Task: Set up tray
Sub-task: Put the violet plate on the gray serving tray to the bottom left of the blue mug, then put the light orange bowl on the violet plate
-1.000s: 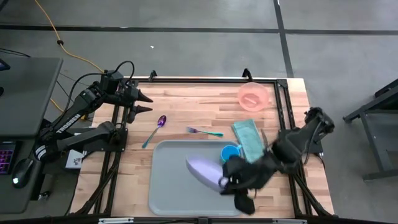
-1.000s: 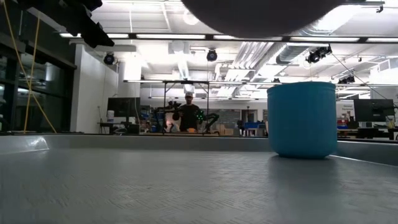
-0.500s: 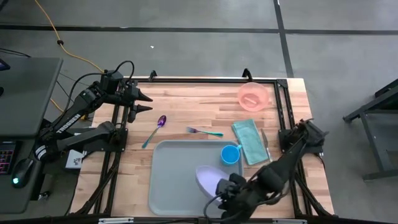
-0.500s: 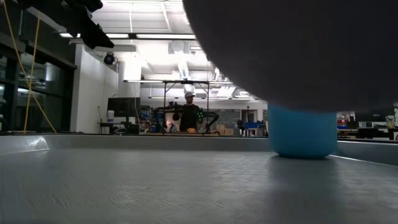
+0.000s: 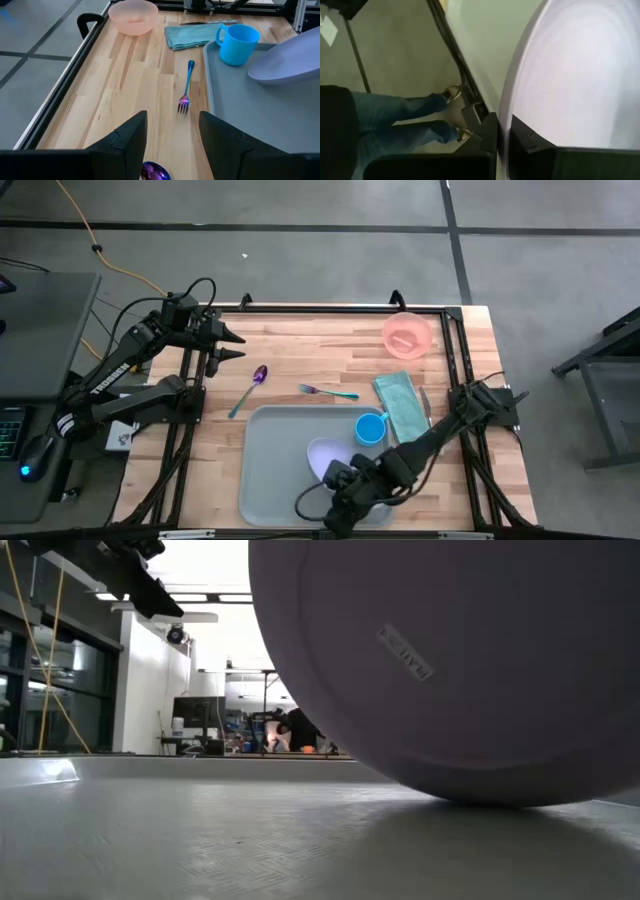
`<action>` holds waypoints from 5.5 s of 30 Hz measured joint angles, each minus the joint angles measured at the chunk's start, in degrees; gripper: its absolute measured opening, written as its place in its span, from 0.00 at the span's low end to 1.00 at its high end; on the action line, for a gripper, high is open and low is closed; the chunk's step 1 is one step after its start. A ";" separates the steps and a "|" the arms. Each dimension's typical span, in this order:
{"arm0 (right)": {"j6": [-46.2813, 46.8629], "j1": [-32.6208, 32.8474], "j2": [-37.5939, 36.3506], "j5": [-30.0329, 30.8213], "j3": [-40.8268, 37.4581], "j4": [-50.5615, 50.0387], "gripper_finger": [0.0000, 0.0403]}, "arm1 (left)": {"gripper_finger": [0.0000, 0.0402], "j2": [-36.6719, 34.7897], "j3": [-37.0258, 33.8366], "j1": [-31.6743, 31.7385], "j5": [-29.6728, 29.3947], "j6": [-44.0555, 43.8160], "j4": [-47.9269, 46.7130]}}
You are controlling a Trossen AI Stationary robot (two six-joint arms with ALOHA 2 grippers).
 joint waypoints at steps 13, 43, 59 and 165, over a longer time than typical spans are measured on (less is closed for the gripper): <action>-0.26 -3.82 0.51 -3.70 0.00 0.76 0.00 | 0.53 0.00 0.02 0.00 0.00 0.04 -0.02; -0.85 -5.25 4.90 -11.00 0.02 2.70 0.00 | 0.53 -0.02 0.02 0.01 -0.02 1.37 -0.05; -0.61 -5.44 4.92 -11.11 -0.07 4.67 0.11 | 0.53 -0.01 0.02 0.00 0.26 1.37 -0.23; 13.53 -2.28 -6.24 22.87 -5.53 -8.97 0.00 | 0.53 -0.02 0.02 0.00 0.28 3.93 -1.31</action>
